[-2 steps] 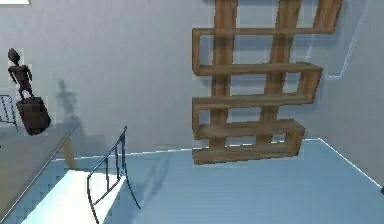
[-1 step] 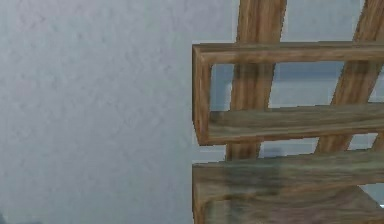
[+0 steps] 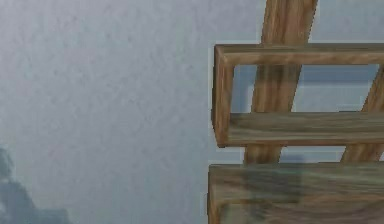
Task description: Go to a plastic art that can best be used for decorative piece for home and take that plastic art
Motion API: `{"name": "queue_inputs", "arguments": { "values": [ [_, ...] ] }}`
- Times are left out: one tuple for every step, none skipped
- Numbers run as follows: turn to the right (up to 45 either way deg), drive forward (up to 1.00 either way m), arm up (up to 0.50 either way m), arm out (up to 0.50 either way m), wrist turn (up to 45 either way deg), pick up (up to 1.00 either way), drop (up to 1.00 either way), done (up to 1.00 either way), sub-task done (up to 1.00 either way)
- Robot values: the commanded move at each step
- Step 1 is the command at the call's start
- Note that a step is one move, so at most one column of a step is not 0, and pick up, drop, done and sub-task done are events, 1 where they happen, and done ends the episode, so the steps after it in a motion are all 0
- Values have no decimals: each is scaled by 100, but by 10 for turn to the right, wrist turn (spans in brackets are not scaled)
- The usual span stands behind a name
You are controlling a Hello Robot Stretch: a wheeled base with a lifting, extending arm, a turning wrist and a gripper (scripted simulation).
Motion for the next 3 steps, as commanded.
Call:
{"name": "queue_inputs", "arguments": {
  "values": [
    [0, 30, 0, 0, 0, 0, 0, 0, 0],
    [450, 0, 0, 0, 0, 0, 0, 0, 0],
    [450, 0, 0, 0, 0, 0, 0, 0, 0]
  ]
}}
